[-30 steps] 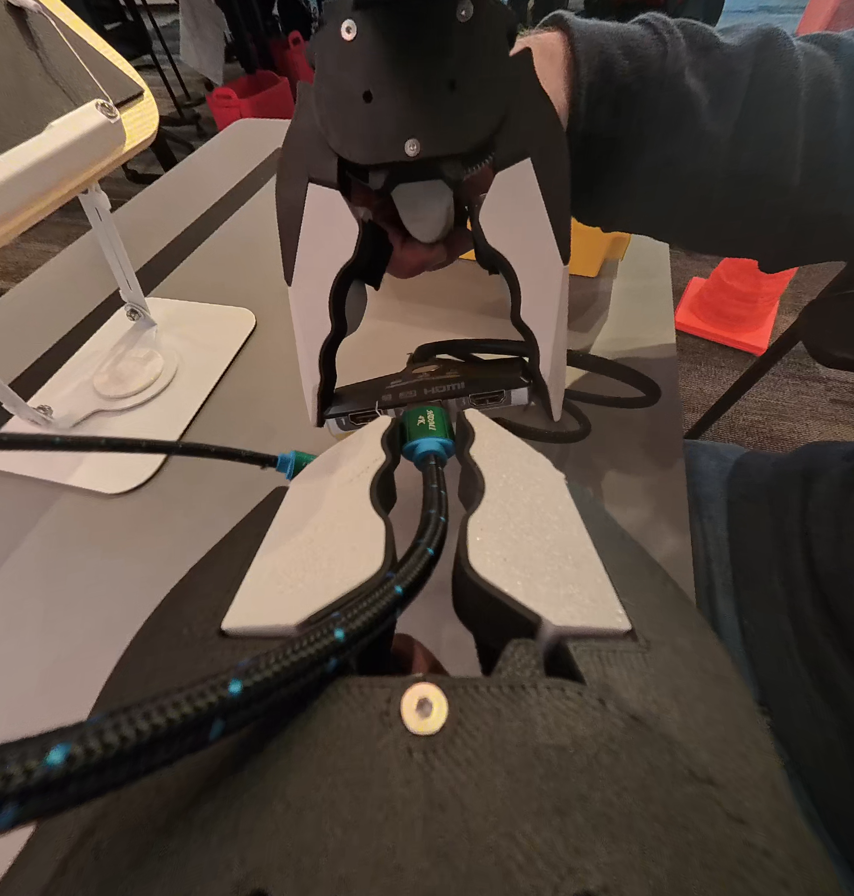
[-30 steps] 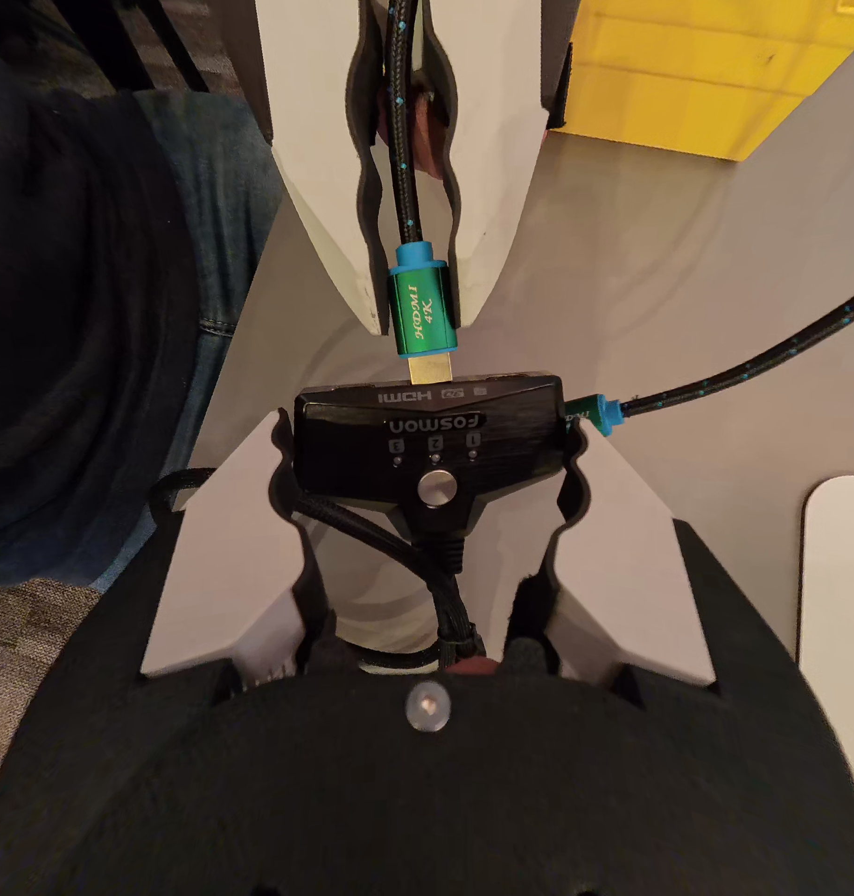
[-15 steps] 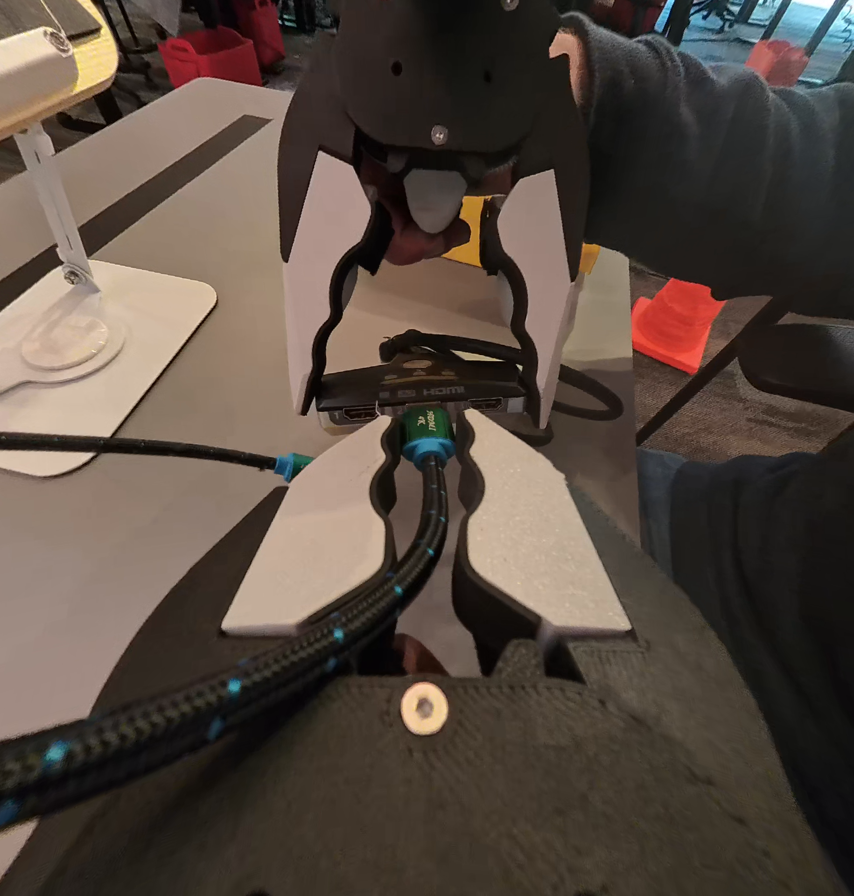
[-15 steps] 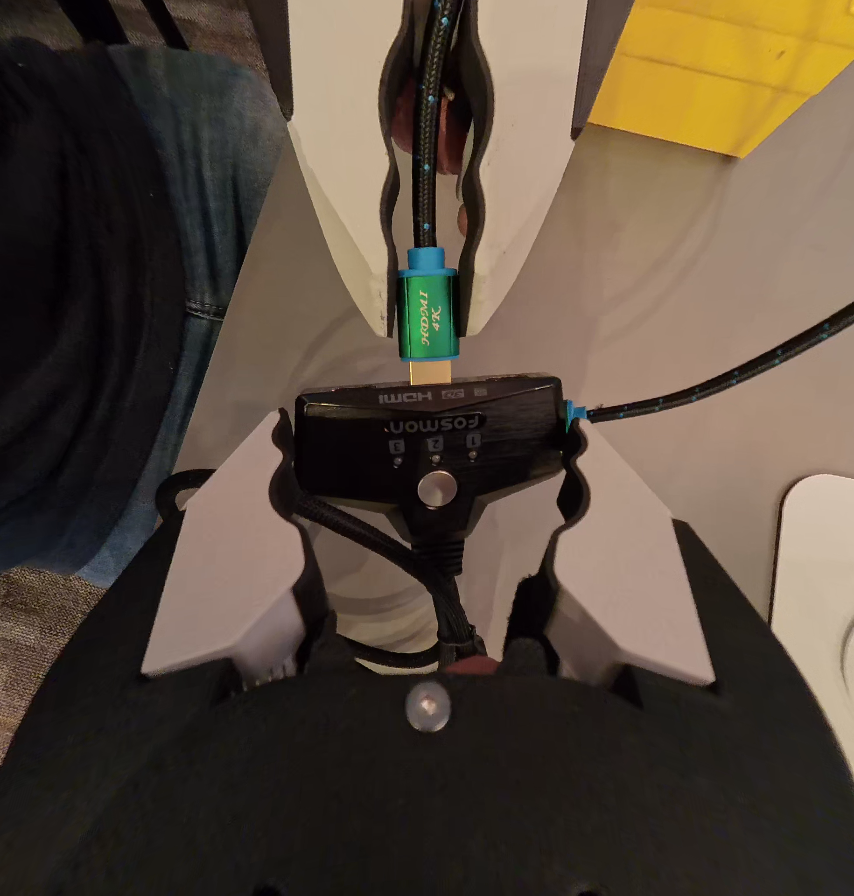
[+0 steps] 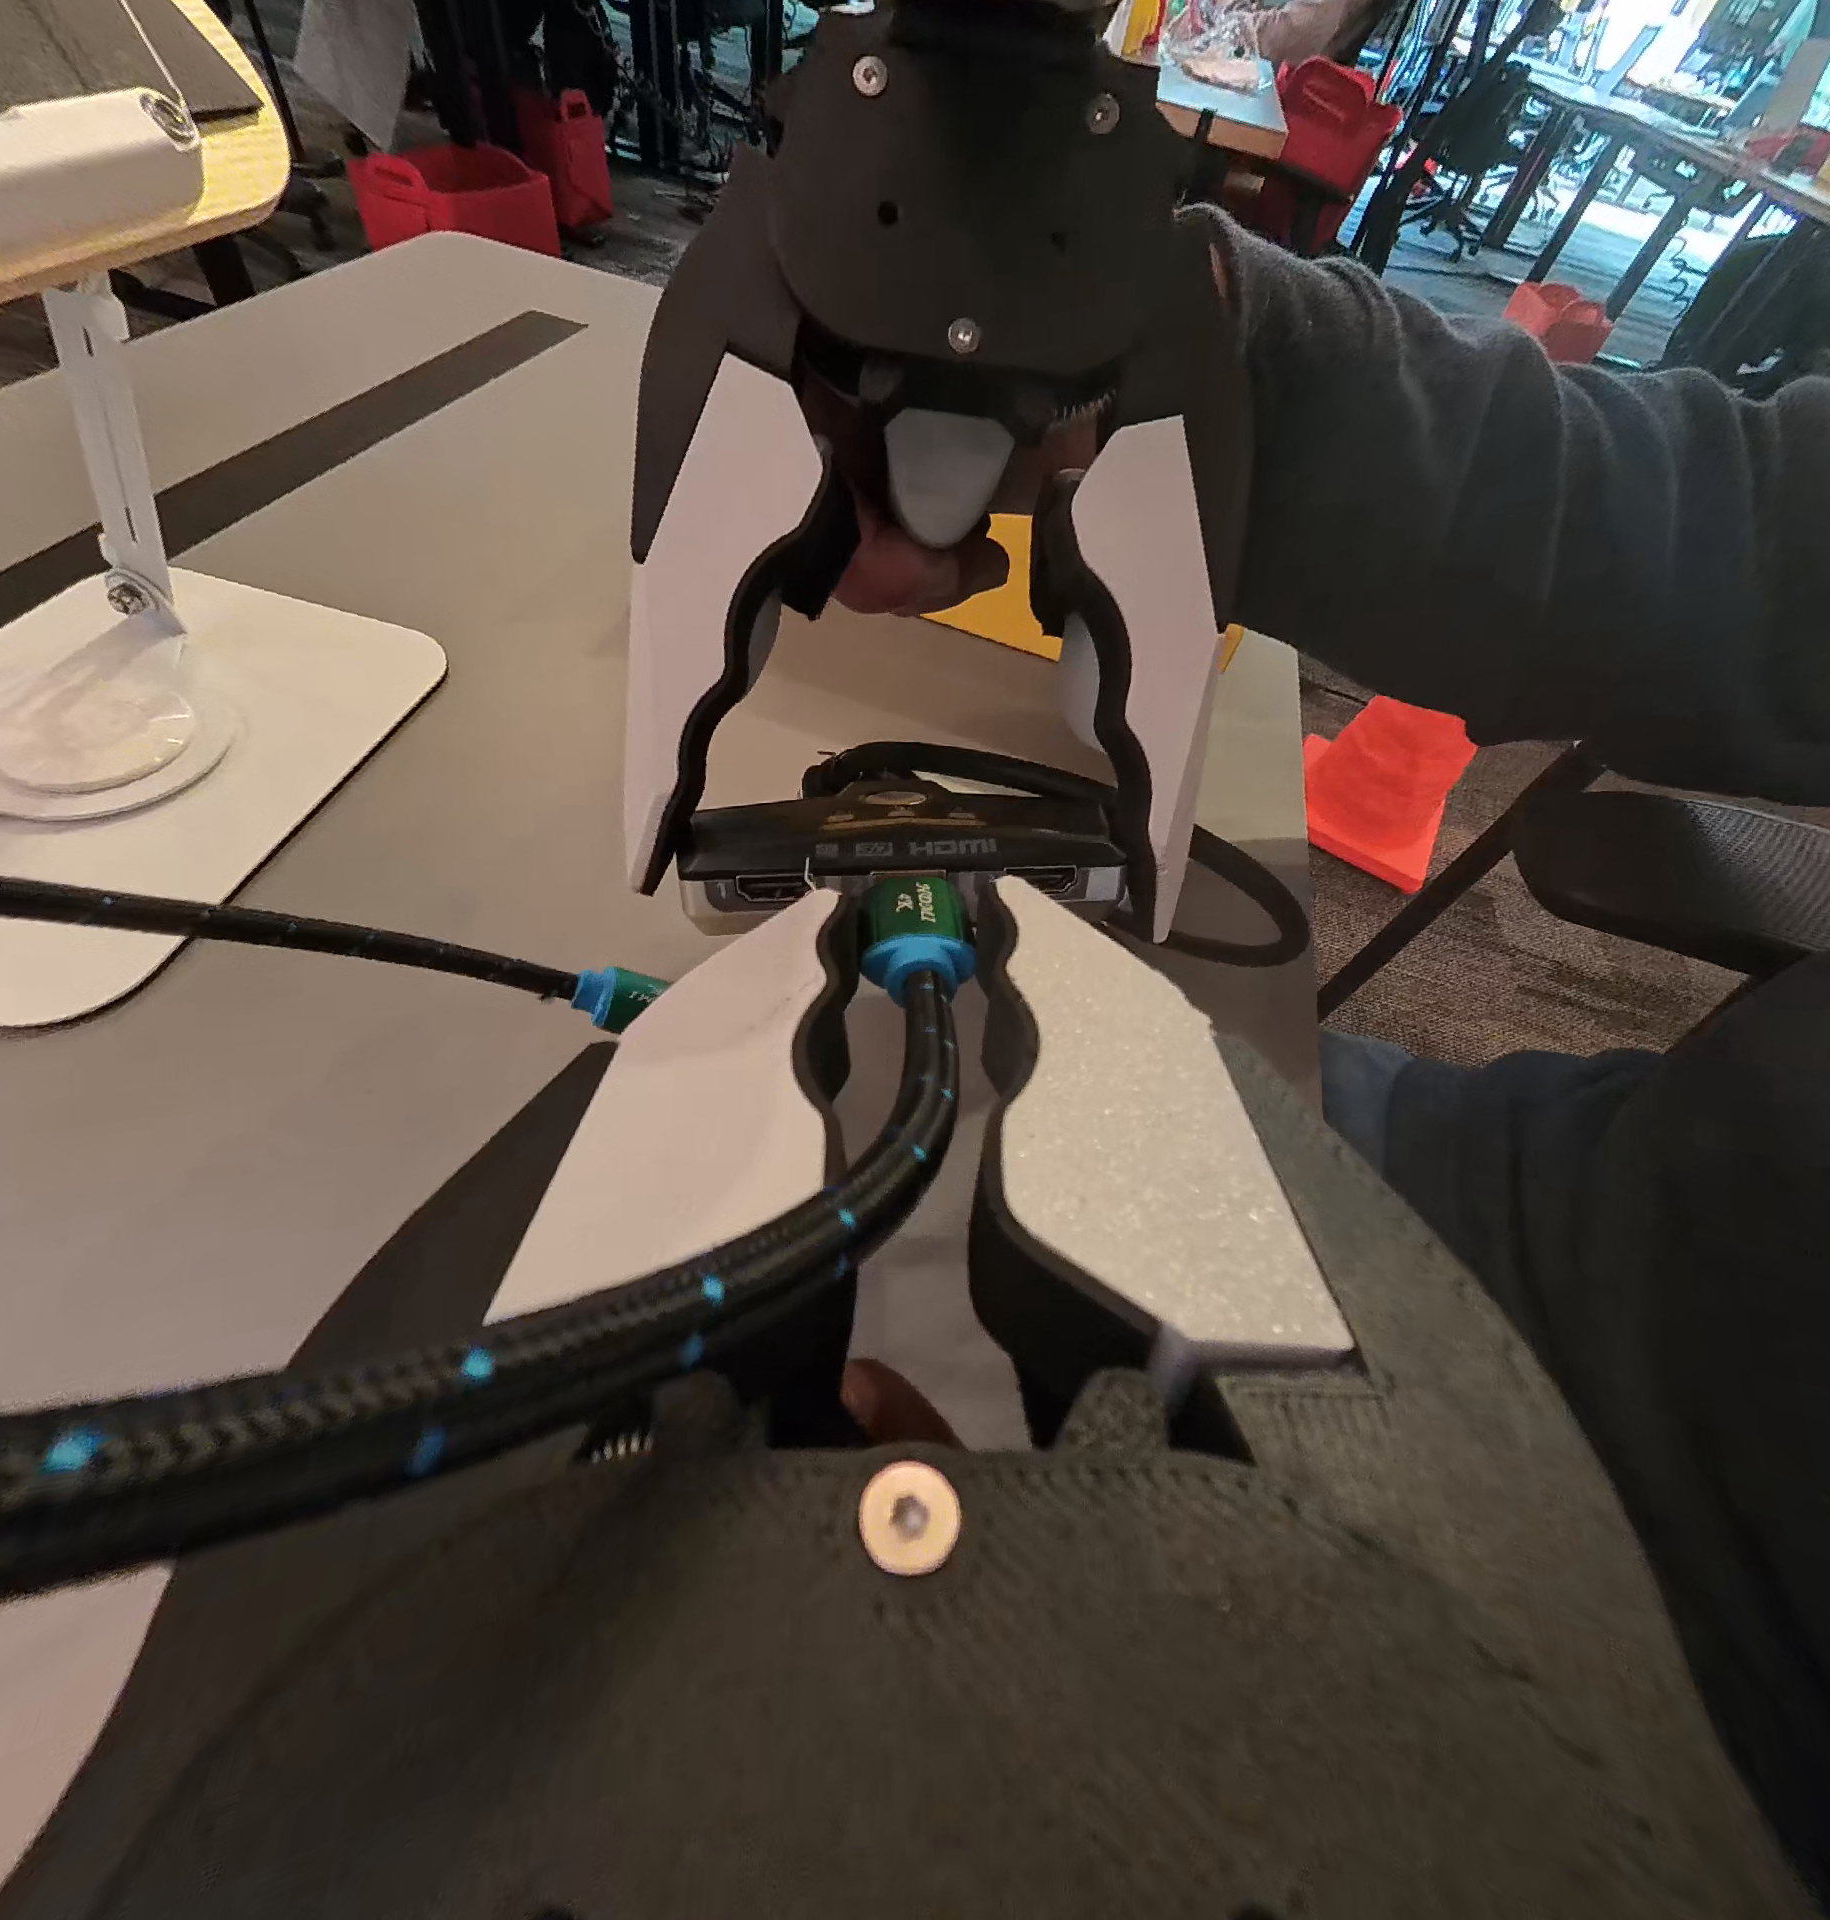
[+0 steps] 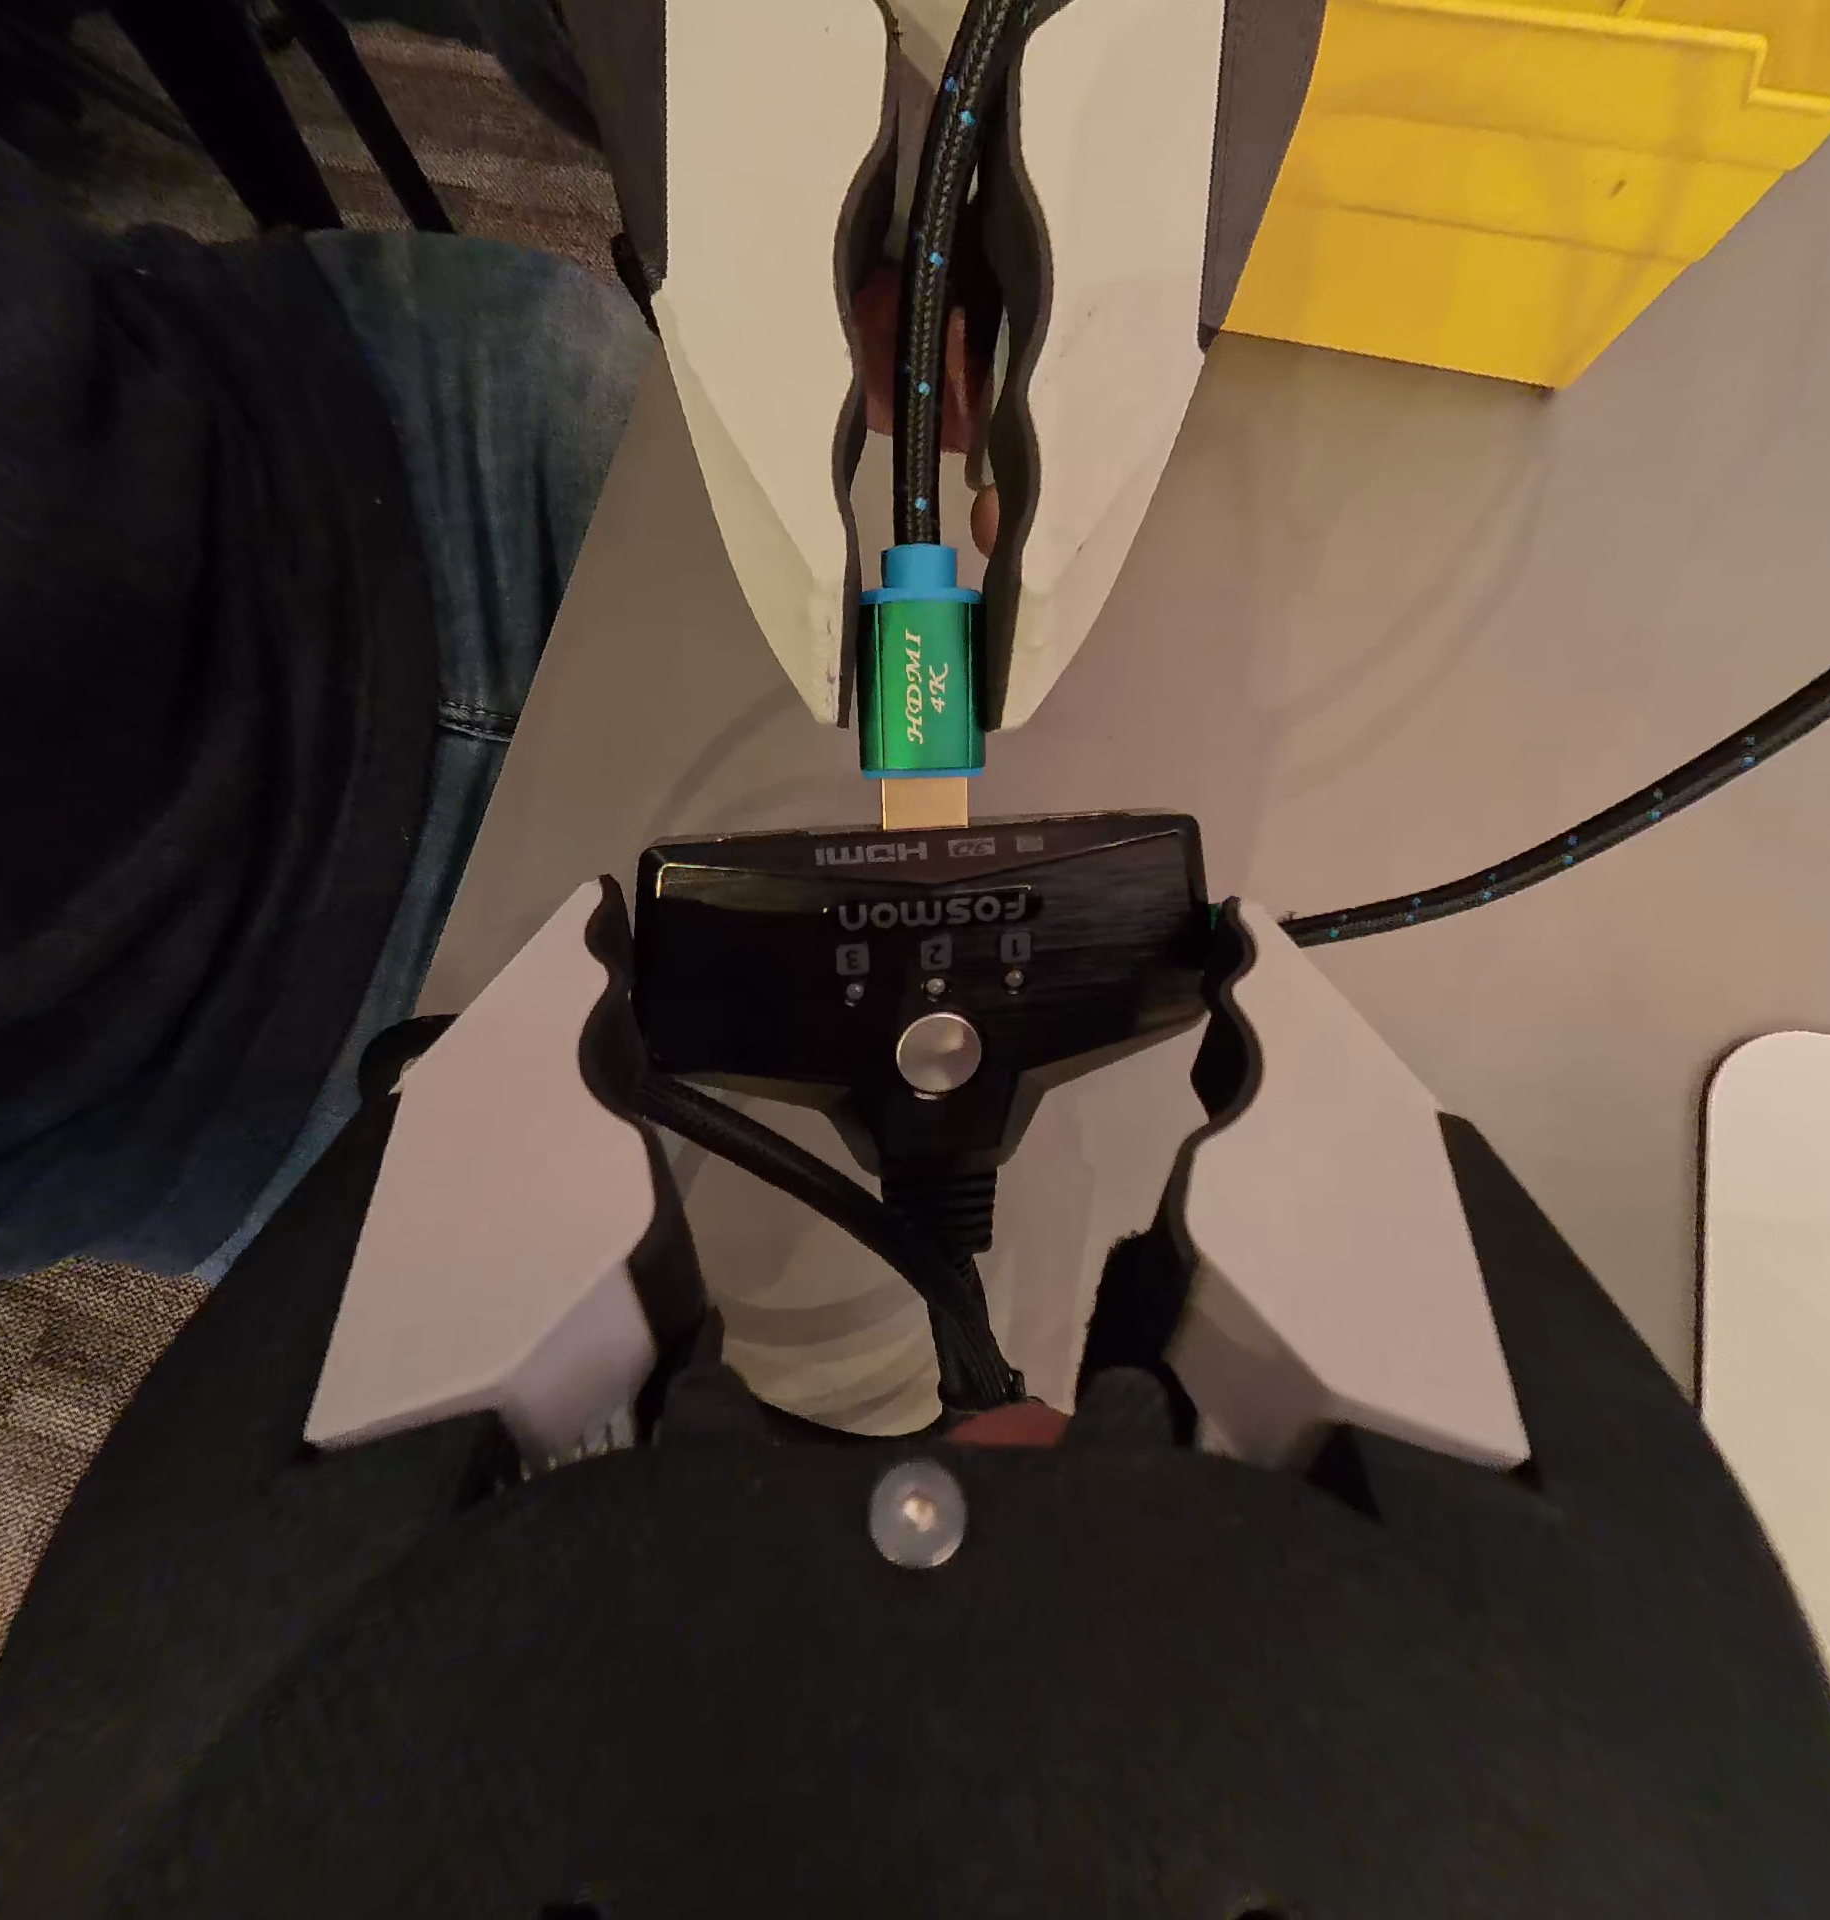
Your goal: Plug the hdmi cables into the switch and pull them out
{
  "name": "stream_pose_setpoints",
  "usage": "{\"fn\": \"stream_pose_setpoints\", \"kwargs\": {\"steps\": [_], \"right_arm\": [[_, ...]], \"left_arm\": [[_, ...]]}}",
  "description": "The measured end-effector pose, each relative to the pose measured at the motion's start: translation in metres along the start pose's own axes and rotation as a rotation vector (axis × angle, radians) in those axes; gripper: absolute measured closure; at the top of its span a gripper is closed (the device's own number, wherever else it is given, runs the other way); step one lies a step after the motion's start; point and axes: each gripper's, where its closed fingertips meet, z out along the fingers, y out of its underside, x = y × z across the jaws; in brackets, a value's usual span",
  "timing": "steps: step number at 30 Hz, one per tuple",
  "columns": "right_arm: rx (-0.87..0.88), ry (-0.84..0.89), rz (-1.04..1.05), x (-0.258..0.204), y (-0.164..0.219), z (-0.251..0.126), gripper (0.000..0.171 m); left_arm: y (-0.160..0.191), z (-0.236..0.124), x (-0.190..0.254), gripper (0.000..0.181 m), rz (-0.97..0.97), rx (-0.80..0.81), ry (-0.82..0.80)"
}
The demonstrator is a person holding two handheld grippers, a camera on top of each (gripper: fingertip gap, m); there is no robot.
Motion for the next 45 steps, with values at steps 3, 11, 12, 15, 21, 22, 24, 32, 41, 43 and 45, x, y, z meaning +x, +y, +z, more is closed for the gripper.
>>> {"fn": "stream_pose_setpoints", "kwargs": {"steps": [3, 11, 12, 15, 21, 22, 24, 32, 41, 43, 45], "right_arm": [[-0.003, -0.001, -0.007, -0.001, -0.001, 0.000, 0.064], [0.006, -0.002, -0.025, -0.004, -0.006, 0.000, 0.069], [0.016, -0.004, -0.022, -0.004, -0.007, -0.001, 0.069], [0.043, -0.005, -0.014, -0.004, -0.009, -0.001, 0.069], [0.046, -0.005, -0.007, -0.005, -0.006, 0.002, 0.069], [0.046, -0.002, -0.006, -0.005, -0.006, 0.003, 0.068], [0.043, -0.003, -0.001, -0.005, -0.005, 0.004, 0.068], [0.056, 0.000, 0.008, -0.005, -0.003, 0.007, 0.067], [0.063, -0.018, 0.062, -0.005, 0.003, 0.010, 0.058], [0.028, -0.025, 0.064, -0.005, 0.009, 0.015, 0.048], [0.012, -0.040, 0.051, -0.008, 0.009, 0.018, 0.045]], "left_arm": [[0.001, 0.000, 0.001, 0.160, 0.002, -0.011, 0.005], [0.003, 0.001, 0.001, 0.160, 0.005, -0.008, 0.001], [0.002, 0.001, 0.001, 0.160, 0.003, -0.005, 0.003], [0.001, 0.000, 0.002, 0.161, 0.002, 0.008, 0.008], [0.002, 0.001, 0.002, 0.161, 0.002, 0.009, 0.008], [0.002, 0.001, 0.001, 0.161, 0.007, 0.010, 0.005], [0.000, 0.001, 0.001, 0.161, 0.010, 0.021, 0.001], [0.002, 0.003, 0.001, 0.161, 0.026, 0.013, -0.009], [0.001, 0.003, 0.003, 0.161, 0.037, 0.019, -0.009], [-0.001, 0.004, 0.005, 0.161, 0.044, 0.021, -0.007], [-0.002, 0.004, 0.007, 0.161, 0.052, 0.019, -0.004]]}}
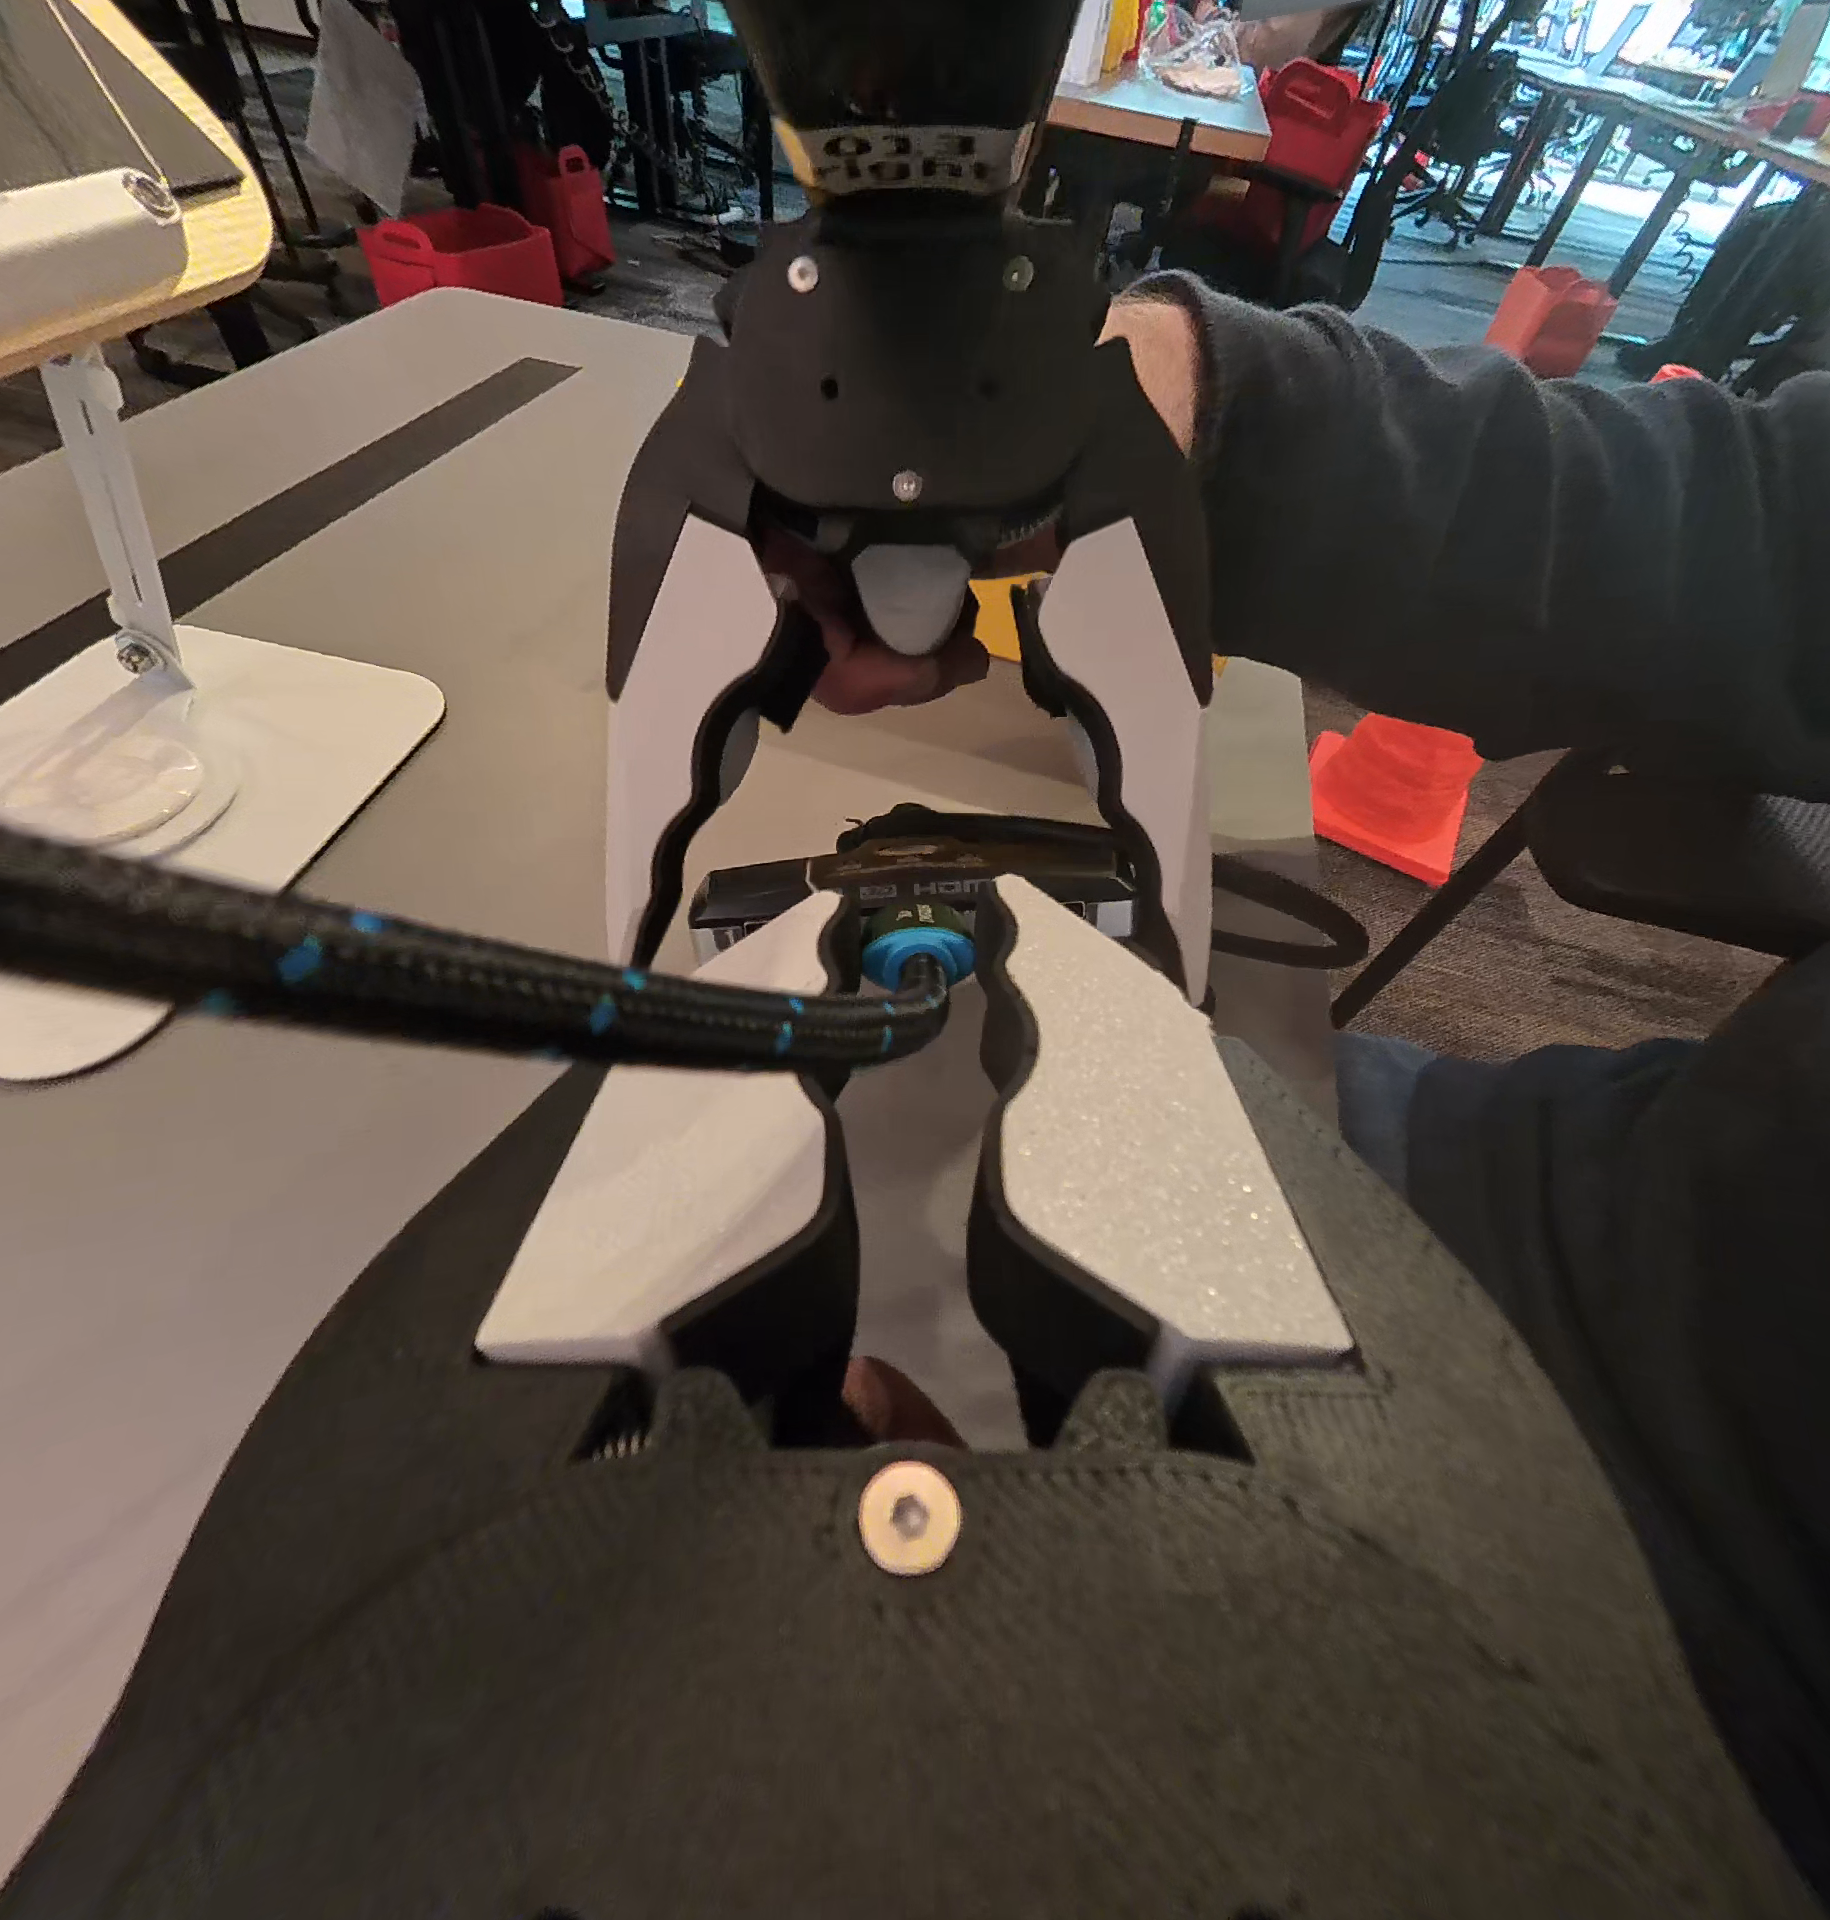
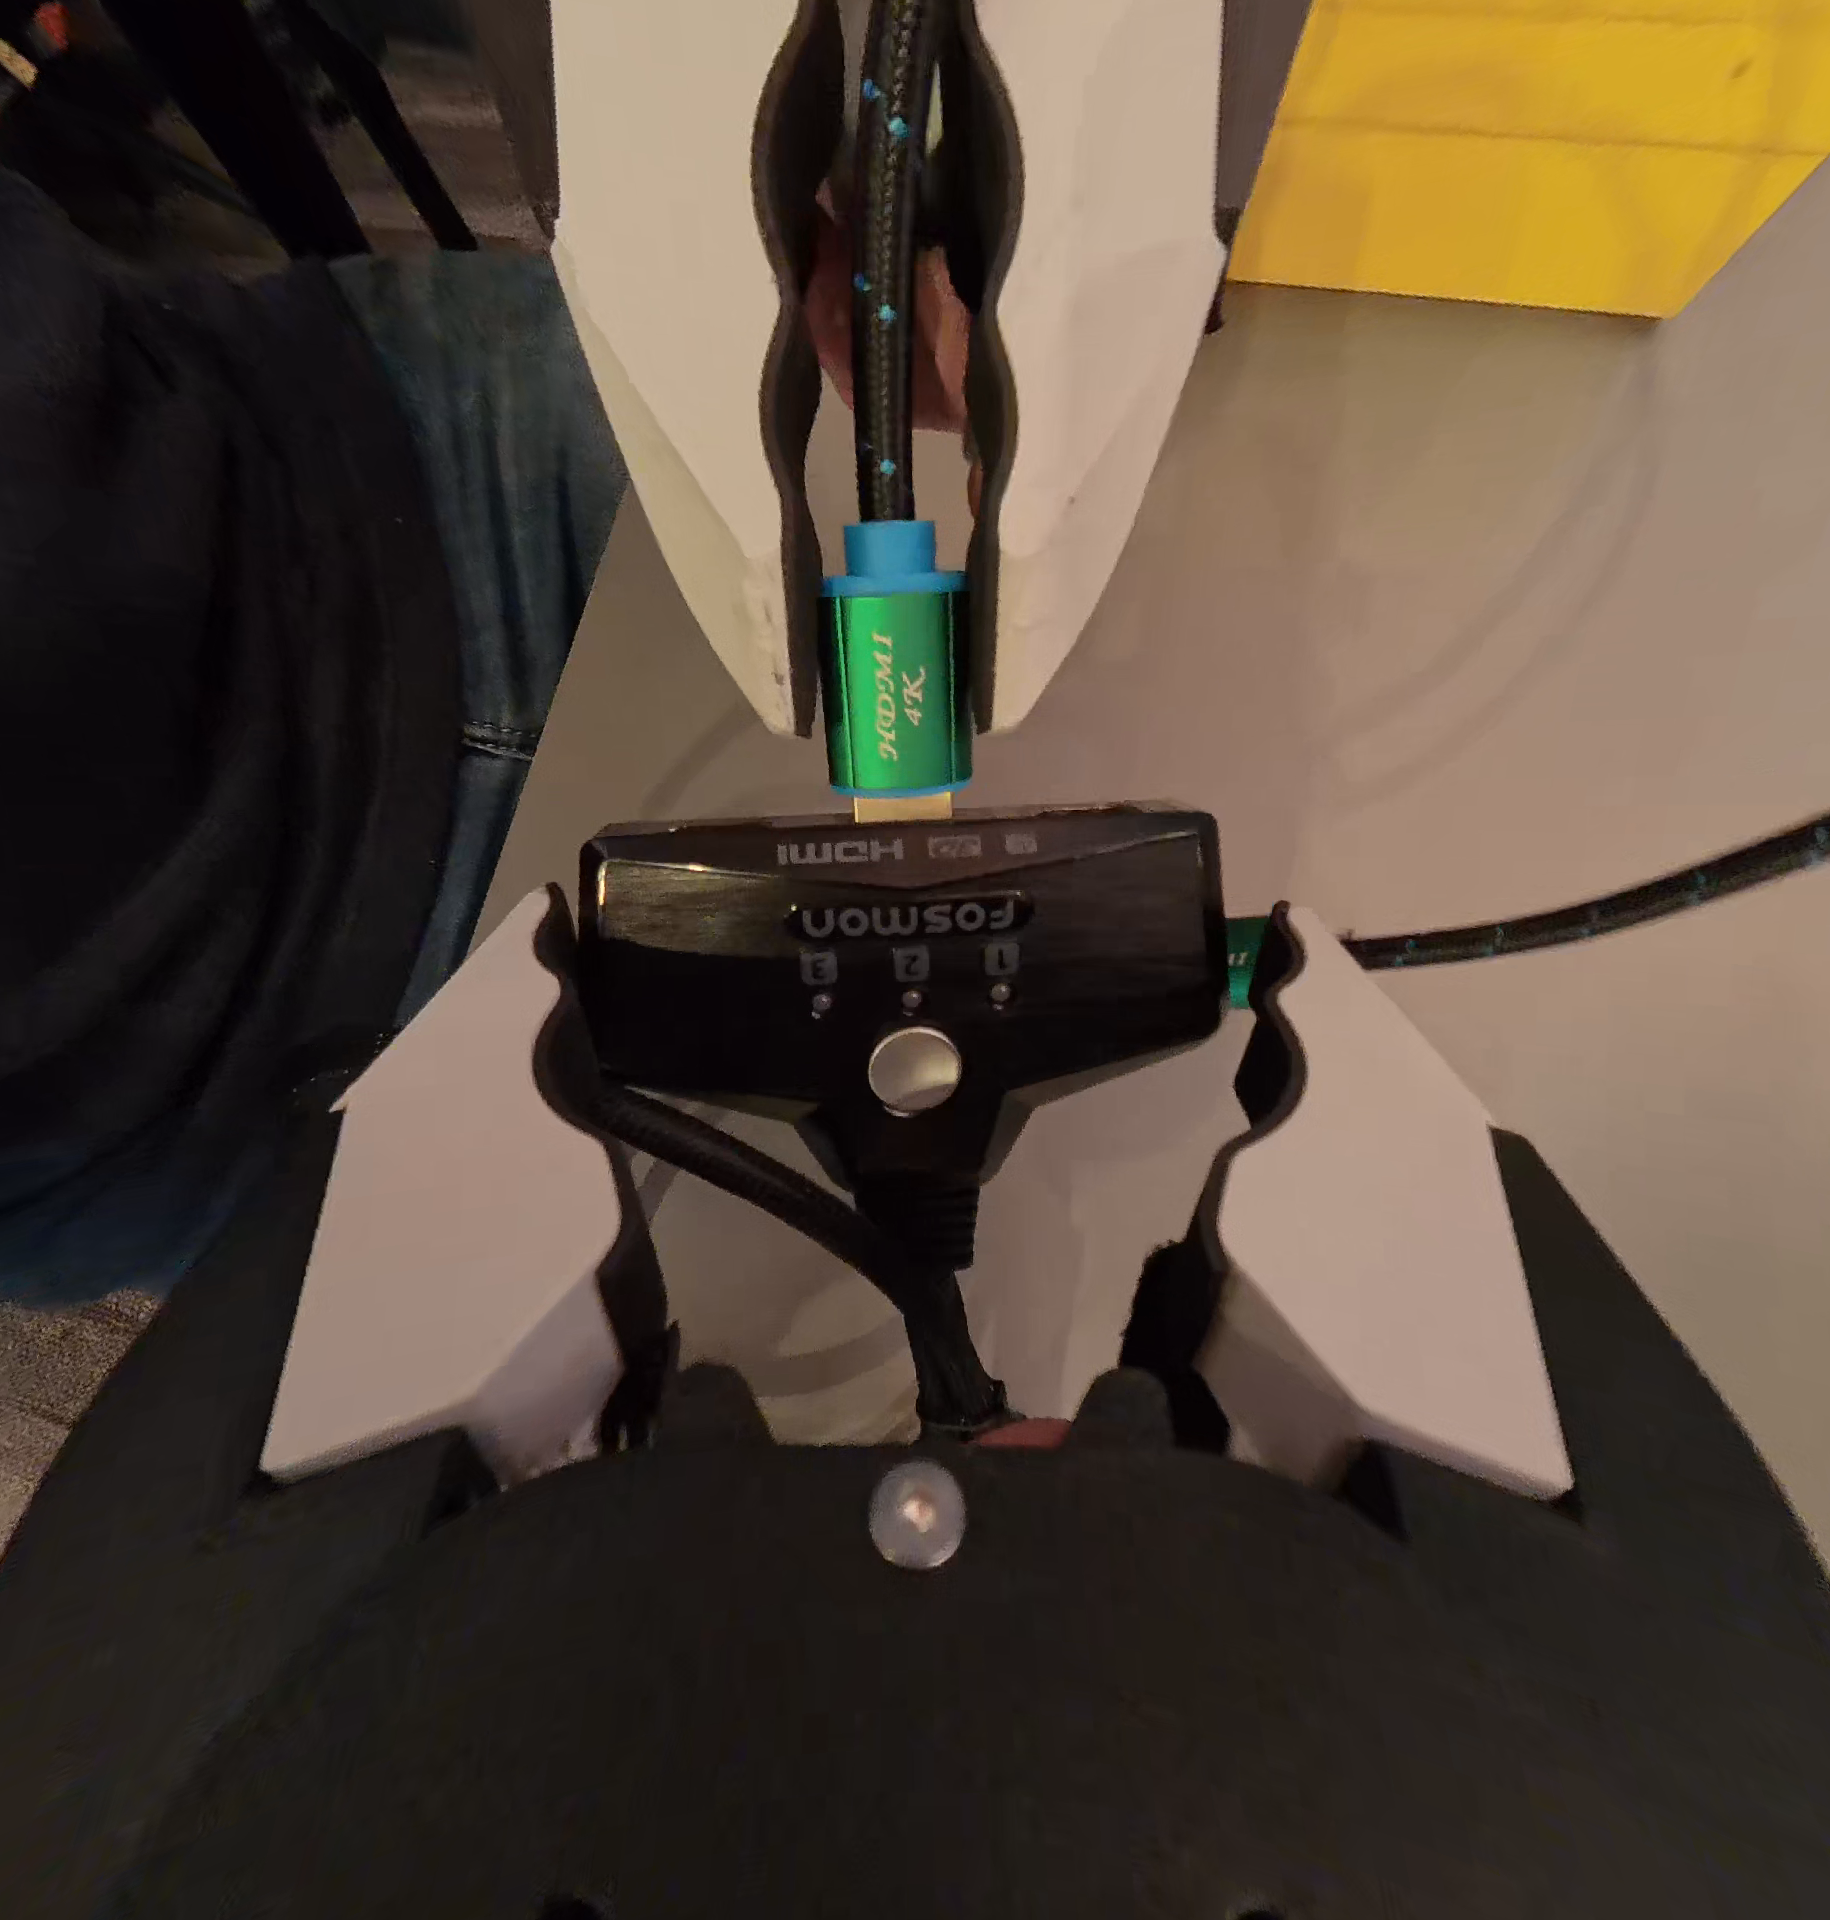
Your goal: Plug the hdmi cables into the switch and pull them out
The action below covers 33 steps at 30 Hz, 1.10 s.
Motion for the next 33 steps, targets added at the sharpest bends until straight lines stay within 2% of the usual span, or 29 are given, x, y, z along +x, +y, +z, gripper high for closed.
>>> {"fn": "stream_pose_setpoints", "kwargs": {"steps": [6, 13, 17, 33], "right_arm": [[-0.063, -0.036, -0.001, -0.003, 0.006, 0.004, 0.048], [0.000, 0.001, -0.001, -0.001, -0.001, 0.002, 0.049], [-0.033, 0.003, -0.008, -0.003, 0.002, 0.003, 0.049], [0.054, -0.009, 0.012, -0.003, -0.009, -0.003, 0.050]], "left_arm": [[-0.001, 0.000, 0.001, 0.161, 0.007, 0.003, -0.004], [-0.001, -0.003, 0.000, 0.161, 0.026, -0.007, -0.007], [0.003, -0.002, 0.003, 0.161, 0.034, -0.025, 0.002], [-0.004, -0.002, 0.002, 0.160, 0.028, 0.086, -0.008]]}}
